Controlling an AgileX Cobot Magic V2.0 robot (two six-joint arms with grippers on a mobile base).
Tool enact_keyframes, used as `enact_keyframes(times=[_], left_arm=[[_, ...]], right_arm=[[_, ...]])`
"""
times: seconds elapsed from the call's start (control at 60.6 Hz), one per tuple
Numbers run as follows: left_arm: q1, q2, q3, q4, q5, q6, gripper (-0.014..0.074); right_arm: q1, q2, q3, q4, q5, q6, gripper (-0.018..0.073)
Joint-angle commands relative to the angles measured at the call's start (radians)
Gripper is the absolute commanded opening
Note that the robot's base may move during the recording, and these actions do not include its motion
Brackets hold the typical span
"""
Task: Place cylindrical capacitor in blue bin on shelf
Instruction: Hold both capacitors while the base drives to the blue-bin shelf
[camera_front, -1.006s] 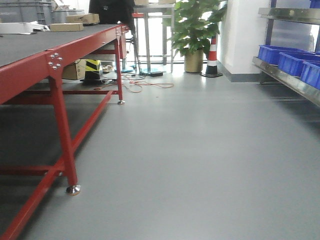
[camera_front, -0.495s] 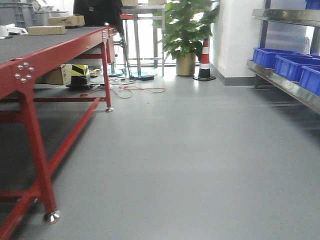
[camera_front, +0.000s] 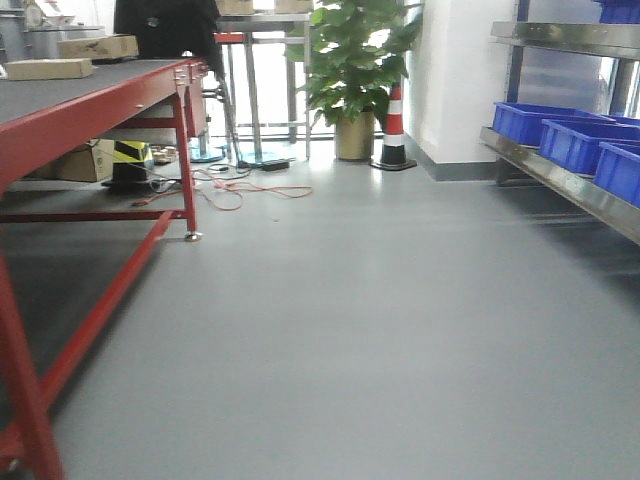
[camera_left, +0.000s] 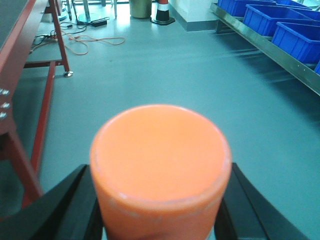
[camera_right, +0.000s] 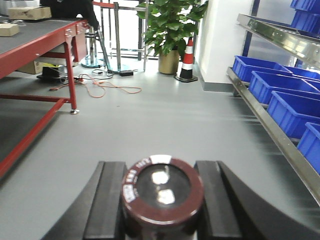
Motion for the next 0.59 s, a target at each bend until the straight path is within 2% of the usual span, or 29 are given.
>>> enact_keyframes(times=[0.0, 0.577], left_arm=[[-0.007, -0.003, -0.001, -0.004, -0.029, 0.001, -0.0111], [-0.007, -0.003, -0.001, -0.004, -0.029, 0.001, -0.0111]], right_arm=[[0.0, -0.004, 0.001, -0.003, -0.022, -0.002, -0.013], [0.0, -0.004, 0.001, -0.003, -0.022, -0.002, -0.013]])
